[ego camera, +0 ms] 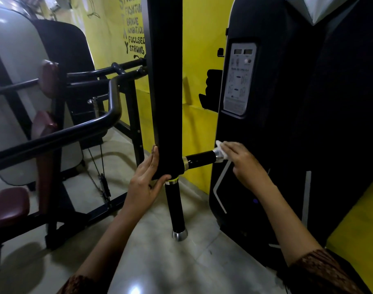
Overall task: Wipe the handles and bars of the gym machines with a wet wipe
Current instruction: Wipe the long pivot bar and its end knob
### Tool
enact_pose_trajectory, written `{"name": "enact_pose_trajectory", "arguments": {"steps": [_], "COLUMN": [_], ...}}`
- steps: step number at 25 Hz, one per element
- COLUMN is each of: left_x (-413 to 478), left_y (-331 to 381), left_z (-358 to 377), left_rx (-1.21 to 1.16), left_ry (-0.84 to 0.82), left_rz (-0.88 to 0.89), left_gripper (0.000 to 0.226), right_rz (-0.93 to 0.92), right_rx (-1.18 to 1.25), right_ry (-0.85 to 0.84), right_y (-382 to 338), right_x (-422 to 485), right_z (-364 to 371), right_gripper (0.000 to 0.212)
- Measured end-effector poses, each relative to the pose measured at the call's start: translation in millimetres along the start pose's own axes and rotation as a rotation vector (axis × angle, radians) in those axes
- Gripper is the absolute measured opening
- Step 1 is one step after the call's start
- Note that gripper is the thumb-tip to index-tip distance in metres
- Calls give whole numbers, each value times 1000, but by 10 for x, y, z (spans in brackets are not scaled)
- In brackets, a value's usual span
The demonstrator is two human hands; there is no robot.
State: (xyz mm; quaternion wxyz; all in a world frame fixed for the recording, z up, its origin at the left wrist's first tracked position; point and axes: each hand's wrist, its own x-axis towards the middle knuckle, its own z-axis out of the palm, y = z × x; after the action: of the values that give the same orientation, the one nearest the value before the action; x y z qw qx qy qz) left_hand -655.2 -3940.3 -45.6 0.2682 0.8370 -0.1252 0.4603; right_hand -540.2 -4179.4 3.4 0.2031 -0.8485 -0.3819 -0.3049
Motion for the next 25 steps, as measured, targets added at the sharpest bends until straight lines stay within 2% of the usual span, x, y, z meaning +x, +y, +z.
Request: {"name": "enact_pose_trajectory", "arguments": {"steps": [2,6,7,9,12,14,15,17,18,20,21,22,23,25], "left_x": [-1,-16,-16,-4,4,0,-4,-10,-17,-20,-8,5,7,4], "left_y": [1,9,17,35,50,53,55,57,56,58,55,52,54,68], "left_z": [15,28,27,26,43,46,49,55,57,62,61,61,64,62], "left_rx": [15,30,32,33,42,44,47,48,48,51,48,44,47,55], "left_ry": [-1,4,8,10,22,22,24,25,22,31,31,25,24,33], "left_rz": [-8,-34,-30,-21,-19,-28,-32,-34,-32,-27,-27,-25,-22,-21], "left_gripper": [78,76,76,77,78,78,78,77,77,77,77,77,78,79], "right_rz": [135,82,87,77,67,66,82,105,117,168,217,290,348,348], "right_rx": [168,294,272,206,120,45,42,119,166,242,280,342,411,477], "right_ry": [24,-343,-324,-124,186,228,193,129,153,402,549,621,574,276], "right_y": [3,-128,-142,-159,-190,-225,-278,-380,-444,-585,-645,-673,-672,-639], "right_x": [60,131,109,-7,-245,-415,-509,-705,-801,-824,-733,-608,-446,-174], "right_z": [-81,67,141,279,447,602,684,818,828,703,598,479,388,338], "right_gripper": [46,42,37,33,54,65,67,66,61,40,35,37,42,46]}}
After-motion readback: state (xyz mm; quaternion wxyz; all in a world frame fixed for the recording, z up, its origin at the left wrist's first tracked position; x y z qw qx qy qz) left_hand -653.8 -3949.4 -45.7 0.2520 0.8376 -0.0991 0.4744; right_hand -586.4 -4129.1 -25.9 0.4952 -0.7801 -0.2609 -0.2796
